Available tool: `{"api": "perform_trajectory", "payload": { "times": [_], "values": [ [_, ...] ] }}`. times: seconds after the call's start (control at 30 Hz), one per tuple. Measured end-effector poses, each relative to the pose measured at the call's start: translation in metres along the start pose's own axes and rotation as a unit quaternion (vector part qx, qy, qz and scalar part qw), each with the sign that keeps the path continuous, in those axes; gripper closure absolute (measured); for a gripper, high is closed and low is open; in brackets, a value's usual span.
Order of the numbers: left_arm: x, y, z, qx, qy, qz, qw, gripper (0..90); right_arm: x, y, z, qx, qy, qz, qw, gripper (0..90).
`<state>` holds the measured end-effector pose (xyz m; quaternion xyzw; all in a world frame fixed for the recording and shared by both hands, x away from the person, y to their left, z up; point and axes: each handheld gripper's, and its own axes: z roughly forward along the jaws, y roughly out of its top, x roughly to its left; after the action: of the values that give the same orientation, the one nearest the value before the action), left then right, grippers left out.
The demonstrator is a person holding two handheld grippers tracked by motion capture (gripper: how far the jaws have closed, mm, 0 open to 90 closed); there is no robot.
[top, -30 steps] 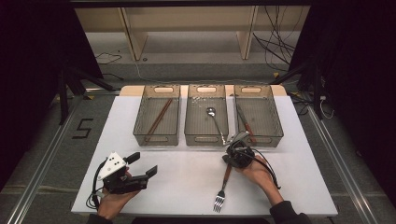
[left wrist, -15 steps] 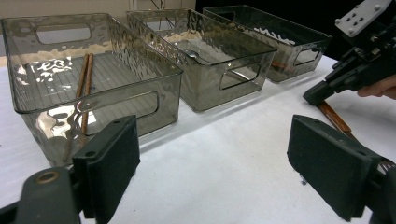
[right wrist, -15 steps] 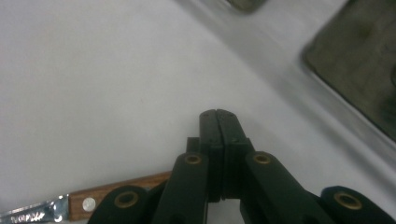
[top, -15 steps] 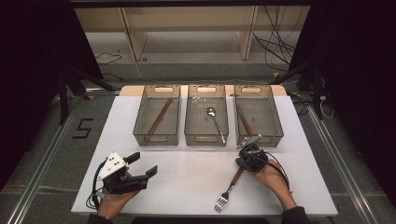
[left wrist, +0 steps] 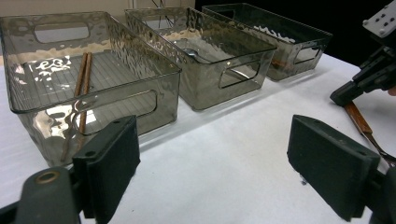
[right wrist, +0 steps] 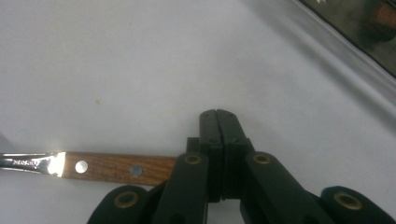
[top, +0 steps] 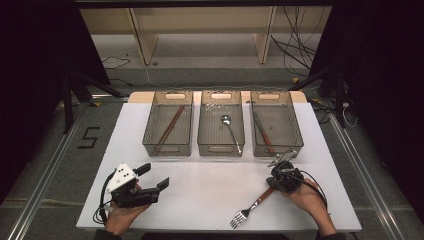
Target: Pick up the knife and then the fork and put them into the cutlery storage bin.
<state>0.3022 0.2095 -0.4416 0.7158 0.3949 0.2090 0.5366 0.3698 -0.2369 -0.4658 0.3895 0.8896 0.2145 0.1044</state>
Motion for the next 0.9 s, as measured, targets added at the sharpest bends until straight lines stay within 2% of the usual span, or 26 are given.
{"api": "perform_trajectory", "payload": {
  "times": [0.5, 0.57, 0.63, 0.67, 0.73, 0.8, 0.9],
  "values": [
    [0.0, 0.0, -0.001, -0.001, 0.0, 0.001, 1.0, 16.5, 0.0, -0.01, -0.008, 0.015, -0.006, -0.007, 0.9998, 89.8],
    [0.0, 0.0, -0.001, -0.001, 0.0, 0.0, 1.0, 16.5, 0.0, -0.009, -0.011, 0.012, 0.0, -0.008, 0.9999, 85.0],
    [0.001, 0.0, -0.001, 0.0, 0.0, 0.001, 1.0, 16.5, 0.0, -0.007, -0.017, -0.005, 0.008, -0.023, 0.9997, 81.6],
    [0.001, 0.0, 0.0, 0.0, 0.0, 0.0, 1.0, 16.5, 0.001, -0.005, -0.021, -0.013, 0.013, -0.039, 0.999, 78.2],
    [0.0, 0.0, 0.0, 0.001, 0.0, 0.0, 1.0, 16.6, 0.004, 0.0, -0.027, -0.016, 0.021, -0.059, 0.9979, 64.0],
    [0.0, 0.0, 0.0, 0.001, 0.001, 0.0, 1.0, 16.5, 0.008, 0.004, -0.031, -0.004, 0.035, -0.086, 0.9957, 52.5],
    [0.0, 0.0, 0.0, 0.0, 0.001, 0.0, 1.0, 16.5, 0.014, 0.01, -0.034, 0.014, 0.042, -0.139, 0.9894, 40.4]
  ]
}}
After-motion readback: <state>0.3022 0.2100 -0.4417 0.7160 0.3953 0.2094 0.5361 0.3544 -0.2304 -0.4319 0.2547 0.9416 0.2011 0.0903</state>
